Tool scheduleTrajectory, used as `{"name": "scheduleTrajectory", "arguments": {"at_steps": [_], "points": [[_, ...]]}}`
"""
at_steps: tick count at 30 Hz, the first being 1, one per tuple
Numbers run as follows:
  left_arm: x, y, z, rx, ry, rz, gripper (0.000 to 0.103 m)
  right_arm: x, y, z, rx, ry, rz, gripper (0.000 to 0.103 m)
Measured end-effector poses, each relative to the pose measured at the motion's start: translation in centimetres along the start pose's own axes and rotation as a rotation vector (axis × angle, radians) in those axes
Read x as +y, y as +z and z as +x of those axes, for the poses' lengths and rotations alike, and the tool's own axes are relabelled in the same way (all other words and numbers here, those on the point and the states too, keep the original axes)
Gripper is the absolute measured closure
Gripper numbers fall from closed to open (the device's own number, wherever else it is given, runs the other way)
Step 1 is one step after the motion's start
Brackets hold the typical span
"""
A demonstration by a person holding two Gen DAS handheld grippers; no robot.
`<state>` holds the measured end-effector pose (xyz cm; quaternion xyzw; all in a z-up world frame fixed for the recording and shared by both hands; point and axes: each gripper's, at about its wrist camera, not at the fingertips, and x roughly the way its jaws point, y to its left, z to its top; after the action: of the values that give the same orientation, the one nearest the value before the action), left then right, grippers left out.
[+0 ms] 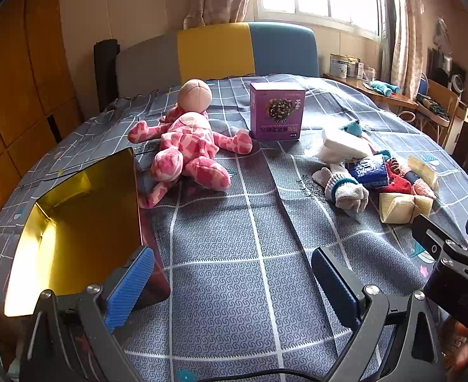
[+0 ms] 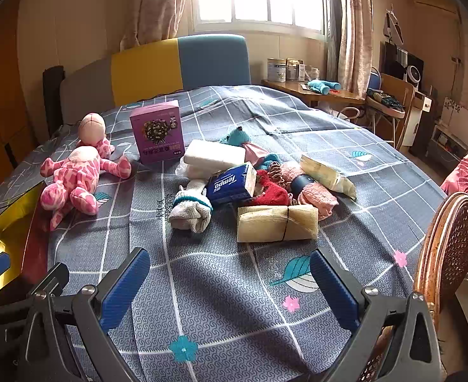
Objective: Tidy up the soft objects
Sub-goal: 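Move the left gripper toward the white knit glove on the bed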
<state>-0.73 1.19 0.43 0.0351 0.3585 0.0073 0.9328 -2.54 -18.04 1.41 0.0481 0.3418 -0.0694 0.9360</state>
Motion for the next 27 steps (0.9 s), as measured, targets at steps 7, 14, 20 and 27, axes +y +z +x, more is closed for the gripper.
{"name": "scheduleTrajectory", "arguments": {"at_steps": [7,14,20,27], "points": [[0.23,-0.04,-0.01,0.0,-0.002,-0.015,0.003,0.14,-0.12,0.22,0.009,-0.003,-0.005,0.001],[0.37,-0.05,-0.01,-0.003,0.004,-0.018,0.001,0.26,-0.19,0.29,0.008,-0.004,-0.009,0.001],[0.45,-0.09,-0.07,-0.004,0.004,-0.018,0.001,0.33,-0.3,0.41,0.013,-0.007,-0.013,0.001],[0.62,-0.12,-0.15,-0.004,0.005,-0.023,0.0,0.43,-0.35,0.48,0.016,-0.006,-0.02,0.001]]}}
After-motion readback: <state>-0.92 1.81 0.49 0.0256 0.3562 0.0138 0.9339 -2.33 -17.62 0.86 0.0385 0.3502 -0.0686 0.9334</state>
